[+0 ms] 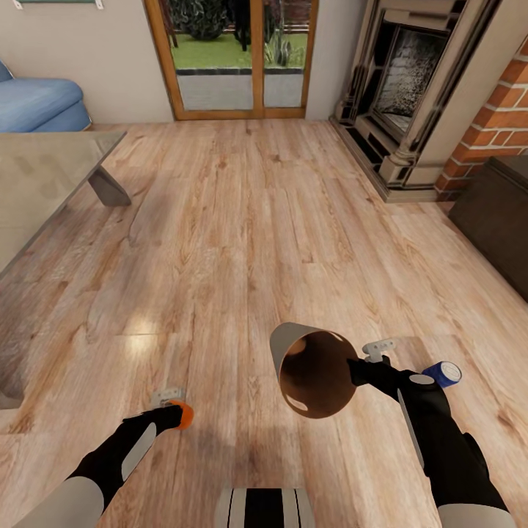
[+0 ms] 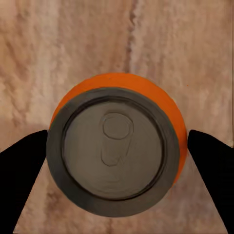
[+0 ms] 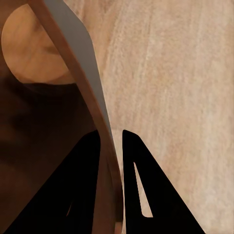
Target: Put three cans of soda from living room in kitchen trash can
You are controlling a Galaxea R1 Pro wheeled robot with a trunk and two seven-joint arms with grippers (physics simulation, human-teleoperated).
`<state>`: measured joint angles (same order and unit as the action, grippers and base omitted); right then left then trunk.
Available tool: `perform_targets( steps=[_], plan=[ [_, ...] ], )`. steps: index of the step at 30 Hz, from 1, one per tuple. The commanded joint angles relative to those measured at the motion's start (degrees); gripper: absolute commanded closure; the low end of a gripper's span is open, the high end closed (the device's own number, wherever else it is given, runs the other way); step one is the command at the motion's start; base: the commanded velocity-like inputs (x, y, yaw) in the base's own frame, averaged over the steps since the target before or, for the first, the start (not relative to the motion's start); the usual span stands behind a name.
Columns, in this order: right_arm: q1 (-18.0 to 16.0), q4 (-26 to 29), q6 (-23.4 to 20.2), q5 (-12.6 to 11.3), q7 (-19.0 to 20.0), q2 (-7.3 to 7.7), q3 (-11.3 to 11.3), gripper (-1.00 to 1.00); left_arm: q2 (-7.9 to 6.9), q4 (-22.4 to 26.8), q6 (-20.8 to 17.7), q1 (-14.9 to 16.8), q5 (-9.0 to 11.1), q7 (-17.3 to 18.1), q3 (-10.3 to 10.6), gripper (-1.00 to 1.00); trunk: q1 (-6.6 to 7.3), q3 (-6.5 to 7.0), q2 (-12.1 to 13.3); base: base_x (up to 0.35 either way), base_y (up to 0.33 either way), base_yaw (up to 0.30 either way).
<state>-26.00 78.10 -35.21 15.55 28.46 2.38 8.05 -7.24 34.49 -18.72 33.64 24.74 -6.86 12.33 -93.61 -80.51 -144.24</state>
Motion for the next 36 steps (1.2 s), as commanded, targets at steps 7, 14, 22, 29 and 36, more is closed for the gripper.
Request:
perform_targets(
  steps=[7,14,22,29,36],
  plan=[
    [0.0,0.0,-0.2,-1.0,-0.6,-0.01,-0.1,1.0,0.01,0.0,1.1,-0.1,-0.1,0.1,3.1,1.0,0.0,0.0,0.0,0.0,0.0,0.0],
    [0.1,0.2,-0.2,-1.0,-0.8,-0.01,-1.3,1.0,0.03,0.0,1.2,-0.1,-0.1,0.1,3.6,1.0,0.0,0.0,0.0,0.0,0.0,0.0],
    [0.2,0.3,-0.2,-1.0,-0.9,-0.01,-1.5,1.0,0.03,0.0,0.6,-0.1,-0.1,0.2,3.7,1.0,0.18,1.55,0.1,0.0,0.0,0.0],
    [0.2,0.3,-0.2,-1.0,-0.9,-0.01,-1.5,1.0,0.16,0.0,0.6,-0.1,-0.1,0.2,3.7,1.0,0.37,3.11,0.2,0.0,0.0,0.0],
    [0.2,0.3,-0.2,-1.0,-0.9,-0.01,-1.5,1.0,0.2,0.0,0.6,-0.1,-0.1,0.2,3.7,1.0,0.55,4.66,0.3,0.0,0.0,0.0]
  ],
)
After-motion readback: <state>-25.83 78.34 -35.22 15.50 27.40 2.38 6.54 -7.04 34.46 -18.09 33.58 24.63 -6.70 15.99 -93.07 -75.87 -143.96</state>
